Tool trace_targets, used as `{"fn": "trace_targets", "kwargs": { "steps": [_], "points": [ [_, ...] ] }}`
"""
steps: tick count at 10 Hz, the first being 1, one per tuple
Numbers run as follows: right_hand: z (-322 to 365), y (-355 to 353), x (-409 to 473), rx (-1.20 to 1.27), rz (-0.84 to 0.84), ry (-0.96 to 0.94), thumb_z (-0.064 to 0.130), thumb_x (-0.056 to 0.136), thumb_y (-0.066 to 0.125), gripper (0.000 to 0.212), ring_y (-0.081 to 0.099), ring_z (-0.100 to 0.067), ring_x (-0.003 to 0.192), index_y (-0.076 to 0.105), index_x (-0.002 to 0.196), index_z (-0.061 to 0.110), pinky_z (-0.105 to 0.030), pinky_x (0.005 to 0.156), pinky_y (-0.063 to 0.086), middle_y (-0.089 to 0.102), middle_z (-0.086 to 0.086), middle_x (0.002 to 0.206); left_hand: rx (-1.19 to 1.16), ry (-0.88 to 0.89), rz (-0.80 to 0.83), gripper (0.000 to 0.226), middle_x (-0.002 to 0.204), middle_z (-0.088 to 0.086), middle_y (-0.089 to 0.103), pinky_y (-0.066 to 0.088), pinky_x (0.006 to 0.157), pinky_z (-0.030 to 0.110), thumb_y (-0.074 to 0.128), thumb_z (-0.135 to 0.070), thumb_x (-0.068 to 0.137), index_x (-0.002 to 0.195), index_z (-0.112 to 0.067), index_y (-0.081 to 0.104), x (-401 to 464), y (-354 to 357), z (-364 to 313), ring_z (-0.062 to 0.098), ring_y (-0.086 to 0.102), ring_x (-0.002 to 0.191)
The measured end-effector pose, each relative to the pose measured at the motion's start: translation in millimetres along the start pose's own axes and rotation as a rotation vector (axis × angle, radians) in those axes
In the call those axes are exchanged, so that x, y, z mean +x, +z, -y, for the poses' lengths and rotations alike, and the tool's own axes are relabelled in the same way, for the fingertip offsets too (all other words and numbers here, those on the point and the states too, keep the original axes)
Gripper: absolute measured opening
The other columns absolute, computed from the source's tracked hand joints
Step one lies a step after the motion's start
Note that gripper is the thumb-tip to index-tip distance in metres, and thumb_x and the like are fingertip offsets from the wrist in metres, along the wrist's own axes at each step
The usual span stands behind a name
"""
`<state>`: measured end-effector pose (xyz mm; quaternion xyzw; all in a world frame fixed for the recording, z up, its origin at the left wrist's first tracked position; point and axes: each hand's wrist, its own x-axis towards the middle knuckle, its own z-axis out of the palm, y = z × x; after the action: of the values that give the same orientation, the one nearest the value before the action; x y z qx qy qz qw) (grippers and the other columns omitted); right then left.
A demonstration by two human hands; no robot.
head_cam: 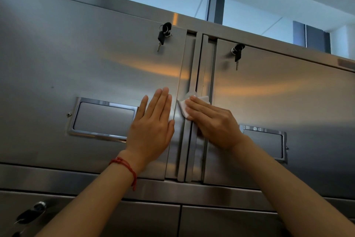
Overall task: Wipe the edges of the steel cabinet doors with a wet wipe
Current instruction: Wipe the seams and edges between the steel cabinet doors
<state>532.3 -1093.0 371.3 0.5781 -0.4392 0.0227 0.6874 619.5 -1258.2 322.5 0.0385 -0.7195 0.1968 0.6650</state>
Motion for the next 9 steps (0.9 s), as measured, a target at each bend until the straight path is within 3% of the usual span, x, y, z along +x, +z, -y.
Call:
{"fn": "trace_targets", "kwargs": {
  "steps": [2, 5, 7, 9],
  "points": [
    [3, 5, 5, 0.003, -0.058, 0.048, 0.009, 0.084, 0.058, 0.022, 0.061, -0.033, 0.106, 0.070, 0.098, -0.005, -0.043, 0.082, 0.055, 0.065, -0.023, 0.108, -0.012, -0.001, -0.006, 0.057, 0.146, 0.022, 0.031, 0.030, 0.108, 0.053, 0.027, -0.032, 0.094, 0.138, 0.003, 0.037, 0, 0, 0, 0.034, 0.028, 0.136],
    [4, 3, 0, -0.031, -0.071, -0.061, 0.020, 0.086, 0.060, 0.027, 0.064, -0.030, 0.101, 0.072, 0.094, -0.003, -0.040, 0.075, 0.058, 0.068, -0.020, 0.103, -0.005, -0.003, 0.014, 0.058, 0.147, 0.022, 0.030, 0.028, 0.109, 0.052, 0.025, -0.032, 0.094, 0.139, 0.004, 0.035, 0, -1, 0, 0.033, 0.027, 0.137],
    [11, 10, -4, -0.067, -0.086, -0.053, 0.013, 0.085, 0.063, 0.021, 0.064, -0.030, 0.103, 0.072, 0.095, -0.004, -0.039, 0.082, 0.056, 0.068, -0.021, 0.104, -0.010, 0.003, -0.002, 0.057, 0.145, 0.023, 0.032, 0.031, 0.107, 0.054, 0.026, -0.031, 0.094, 0.137, 0.005, 0.037, 0, -3, 0, 0.035, 0.029, 0.136],
    [3, 5, 2, -0.120, -0.041, -0.167, 0.012, 0.085, 0.064, 0.021, 0.064, -0.030, 0.103, 0.071, 0.097, -0.004, -0.039, 0.087, 0.053, 0.068, -0.021, 0.104, -0.006, 0.007, -0.011, 0.057, 0.145, 0.022, 0.032, 0.031, 0.107, 0.053, 0.025, -0.031, 0.094, 0.137, 0.004, 0.037, 1, -2, 0, 0.034, 0.030, 0.136]
  ]
}}
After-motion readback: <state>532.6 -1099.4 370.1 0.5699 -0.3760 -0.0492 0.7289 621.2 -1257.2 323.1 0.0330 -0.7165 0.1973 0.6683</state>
